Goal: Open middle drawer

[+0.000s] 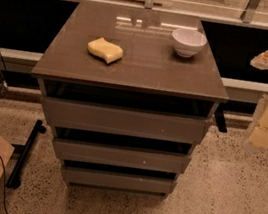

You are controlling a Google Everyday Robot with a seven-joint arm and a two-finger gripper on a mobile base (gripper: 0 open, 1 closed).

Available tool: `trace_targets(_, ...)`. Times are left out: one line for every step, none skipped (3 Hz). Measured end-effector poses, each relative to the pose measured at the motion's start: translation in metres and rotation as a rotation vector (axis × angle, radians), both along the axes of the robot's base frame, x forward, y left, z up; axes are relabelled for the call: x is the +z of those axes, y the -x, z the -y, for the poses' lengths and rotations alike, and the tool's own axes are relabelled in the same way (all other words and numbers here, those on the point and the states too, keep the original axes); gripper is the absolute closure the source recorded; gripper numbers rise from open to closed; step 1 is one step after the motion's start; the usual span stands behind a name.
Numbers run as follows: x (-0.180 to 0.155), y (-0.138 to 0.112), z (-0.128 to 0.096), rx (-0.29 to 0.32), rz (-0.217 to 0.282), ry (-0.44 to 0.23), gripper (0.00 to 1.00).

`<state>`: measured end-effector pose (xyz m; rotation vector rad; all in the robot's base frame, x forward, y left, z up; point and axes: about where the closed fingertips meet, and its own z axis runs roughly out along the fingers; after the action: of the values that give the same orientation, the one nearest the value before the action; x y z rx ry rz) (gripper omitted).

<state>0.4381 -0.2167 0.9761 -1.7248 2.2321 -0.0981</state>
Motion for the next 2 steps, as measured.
trace_targets(-0.001, 0.0, -0.001, 0.001, 0.003, -0.005, 0.0)
trace_targets(-0.013, -0.006, -0.013, 0.01, 0.042, -0.071, 0.0)
